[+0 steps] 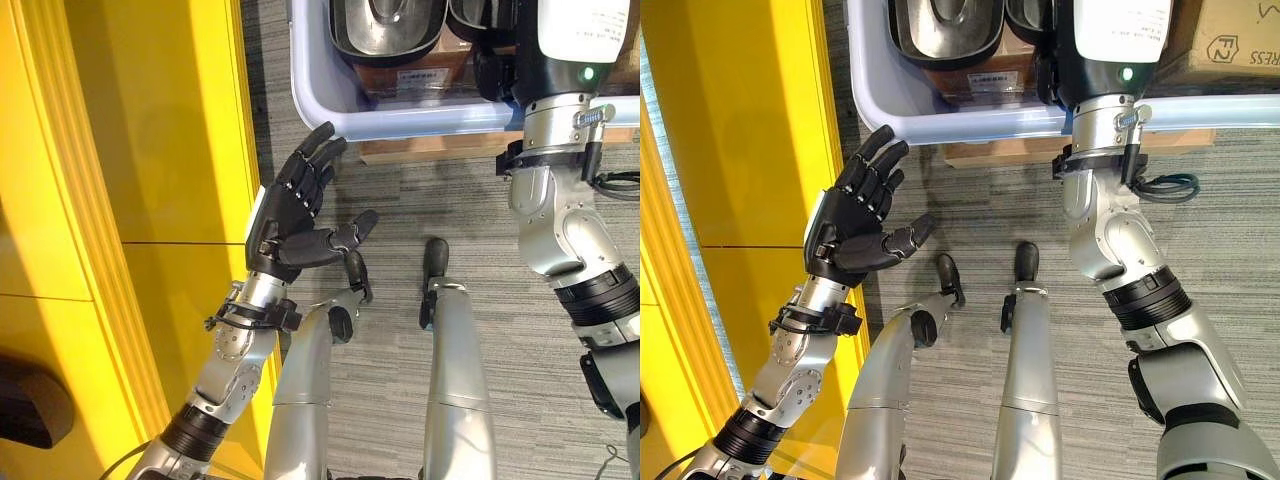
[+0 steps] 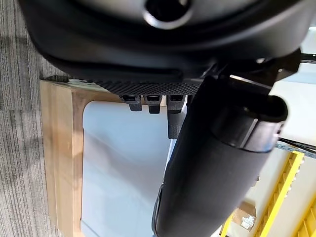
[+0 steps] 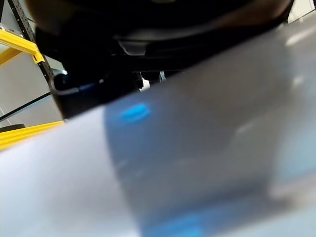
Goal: Move parts from the plastic box to the shelf.
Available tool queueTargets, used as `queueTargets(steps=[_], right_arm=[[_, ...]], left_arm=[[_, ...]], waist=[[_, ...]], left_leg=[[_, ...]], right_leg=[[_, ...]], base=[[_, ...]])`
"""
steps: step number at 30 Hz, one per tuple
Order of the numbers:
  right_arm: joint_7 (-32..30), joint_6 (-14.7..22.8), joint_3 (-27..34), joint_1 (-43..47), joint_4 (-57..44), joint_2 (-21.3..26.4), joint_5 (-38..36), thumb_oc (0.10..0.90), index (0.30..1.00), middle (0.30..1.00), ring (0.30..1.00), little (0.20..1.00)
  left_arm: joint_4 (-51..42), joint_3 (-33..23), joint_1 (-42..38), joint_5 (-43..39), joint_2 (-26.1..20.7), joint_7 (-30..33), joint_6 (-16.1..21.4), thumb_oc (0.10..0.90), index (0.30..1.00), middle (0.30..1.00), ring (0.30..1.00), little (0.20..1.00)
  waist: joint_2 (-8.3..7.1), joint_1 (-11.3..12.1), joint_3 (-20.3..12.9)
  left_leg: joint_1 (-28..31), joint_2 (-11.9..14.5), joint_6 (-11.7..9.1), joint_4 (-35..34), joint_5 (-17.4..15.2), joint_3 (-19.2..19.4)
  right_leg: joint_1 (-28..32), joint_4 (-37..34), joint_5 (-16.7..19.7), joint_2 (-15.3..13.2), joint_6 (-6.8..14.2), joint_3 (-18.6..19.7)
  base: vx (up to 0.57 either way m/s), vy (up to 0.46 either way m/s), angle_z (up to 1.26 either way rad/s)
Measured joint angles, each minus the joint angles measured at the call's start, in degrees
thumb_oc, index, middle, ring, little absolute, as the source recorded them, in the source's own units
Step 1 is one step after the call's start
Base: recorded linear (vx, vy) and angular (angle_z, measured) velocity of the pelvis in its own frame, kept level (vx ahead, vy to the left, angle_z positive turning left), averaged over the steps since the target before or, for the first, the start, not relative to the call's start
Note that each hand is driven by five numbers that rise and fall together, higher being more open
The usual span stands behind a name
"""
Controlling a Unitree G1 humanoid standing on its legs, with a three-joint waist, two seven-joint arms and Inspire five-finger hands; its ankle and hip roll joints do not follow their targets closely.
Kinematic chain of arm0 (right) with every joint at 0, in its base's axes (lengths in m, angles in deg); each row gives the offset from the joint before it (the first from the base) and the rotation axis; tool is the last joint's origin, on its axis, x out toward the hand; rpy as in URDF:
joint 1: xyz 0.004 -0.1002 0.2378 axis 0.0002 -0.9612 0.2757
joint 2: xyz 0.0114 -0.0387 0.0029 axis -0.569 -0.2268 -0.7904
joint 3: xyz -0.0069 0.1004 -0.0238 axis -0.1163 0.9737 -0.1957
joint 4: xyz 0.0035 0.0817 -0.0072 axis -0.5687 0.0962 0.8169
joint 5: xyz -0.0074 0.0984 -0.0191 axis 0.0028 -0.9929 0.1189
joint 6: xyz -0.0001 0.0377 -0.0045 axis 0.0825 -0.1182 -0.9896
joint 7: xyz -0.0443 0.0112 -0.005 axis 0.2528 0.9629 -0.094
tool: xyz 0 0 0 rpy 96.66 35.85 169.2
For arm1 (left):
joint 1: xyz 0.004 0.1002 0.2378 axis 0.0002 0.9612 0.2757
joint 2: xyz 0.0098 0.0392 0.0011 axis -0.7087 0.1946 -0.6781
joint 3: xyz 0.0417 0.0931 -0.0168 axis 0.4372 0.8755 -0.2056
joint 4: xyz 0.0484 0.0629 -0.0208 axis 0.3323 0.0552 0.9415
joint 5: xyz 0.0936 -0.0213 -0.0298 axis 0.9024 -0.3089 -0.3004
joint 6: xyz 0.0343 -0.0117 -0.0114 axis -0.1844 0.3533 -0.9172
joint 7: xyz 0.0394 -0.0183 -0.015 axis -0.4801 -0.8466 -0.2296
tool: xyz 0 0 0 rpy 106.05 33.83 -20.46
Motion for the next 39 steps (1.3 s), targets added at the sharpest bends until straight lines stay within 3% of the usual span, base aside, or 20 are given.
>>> queueTargets(steps=[20,28,39], right_arm=[[3.0,0.5,-0.9,4.4,1.8,0.0,0.1,0.9,1.0,1.0,1.0,1.0],[4.3,0.2,-2.8,7.3,4.4,0.0,0.0,0.9,1.0,1.0,1.0,1.0],[11.6,0.4,-4.5,10.5,5.6,1.2,0.0,0.9,1.0,1.0,1.0,1.0]], left_arm=[[2.2,0.6,-0.7,0.0,0.0,0.3,-1.9,0.9,1.0,1.0,1.0,1.0],[3.8,0.5,-1.4,0.4,0.0,0.4,-2.5,0.9,1.0,1.0,1.0,1.0],[4.6,0.4,-1.8,0.4,-0.1,0.2,-2.7,0.9,1.0,1.0,1.0,1.0]], waist=[[0.0,-0.9,0.0],[0.06,-0.9,0.0],[0.08,-0.9,-0.1]], left_leg=[[-2.0,0.0,-0.4,0.1,-0.2,-0.3],[-2.2,0.0,0.1,-0.9,1.3,-0.2],[-2.8,0.0,-0.2,-1.9,2.1,-0.9]], right_leg=[[-1.8,0.1,-0.1,0.1,-0.4,-0.2],[-2.0,-0.9,1.2,0.0,-0.4,-0.4],[-2.3,-1.7,1.7,0.4,-0.2,-0.6]], base=[[0.0,0.0,0.0],[-0.02,0.002,0.0],[-0.02,-0.012,0.01]])
